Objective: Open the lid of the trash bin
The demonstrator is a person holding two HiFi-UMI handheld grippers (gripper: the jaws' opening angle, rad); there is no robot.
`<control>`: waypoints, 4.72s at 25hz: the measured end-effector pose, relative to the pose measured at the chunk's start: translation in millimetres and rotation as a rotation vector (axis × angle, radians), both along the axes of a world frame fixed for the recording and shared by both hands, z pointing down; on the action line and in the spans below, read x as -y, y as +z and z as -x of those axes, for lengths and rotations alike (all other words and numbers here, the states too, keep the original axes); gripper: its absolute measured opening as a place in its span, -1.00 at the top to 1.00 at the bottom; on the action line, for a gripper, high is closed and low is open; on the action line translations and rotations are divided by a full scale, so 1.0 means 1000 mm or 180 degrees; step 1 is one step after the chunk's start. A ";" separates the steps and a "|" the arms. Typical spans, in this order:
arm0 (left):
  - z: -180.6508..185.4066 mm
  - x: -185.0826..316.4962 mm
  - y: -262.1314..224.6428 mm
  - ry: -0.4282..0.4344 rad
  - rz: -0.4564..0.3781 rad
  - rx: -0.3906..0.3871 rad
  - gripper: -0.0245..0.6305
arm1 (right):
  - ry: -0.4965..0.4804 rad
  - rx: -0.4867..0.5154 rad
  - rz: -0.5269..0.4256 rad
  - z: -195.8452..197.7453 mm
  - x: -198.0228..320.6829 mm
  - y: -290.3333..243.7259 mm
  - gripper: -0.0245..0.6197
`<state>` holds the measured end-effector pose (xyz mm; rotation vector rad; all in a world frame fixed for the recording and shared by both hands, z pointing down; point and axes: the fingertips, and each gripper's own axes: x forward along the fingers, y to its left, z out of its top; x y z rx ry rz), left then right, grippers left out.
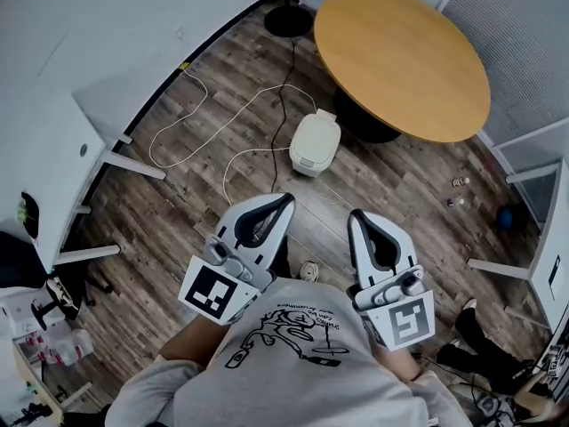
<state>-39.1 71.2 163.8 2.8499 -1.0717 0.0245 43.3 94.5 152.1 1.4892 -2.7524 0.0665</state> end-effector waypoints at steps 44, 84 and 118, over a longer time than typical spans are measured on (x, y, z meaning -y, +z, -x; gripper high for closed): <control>-0.013 0.199 0.053 0.0306 0.0206 0.0179 0.86 | 0.0233 -0.0208 0.0250 -0.014 0.197 0.050 0.91; -0.023 0.244 0.484 0.0502 0.1162 0.0713 0.86 | -0.0134 -0.1404 0.1443 0.003 0.261 0.516 0.91; -0.041 0.253 0.706 0.0739 0.1443 0.1116 0.86 | -0.0420 -0.2288 0.2125 0.018 0.266 0.783 0.91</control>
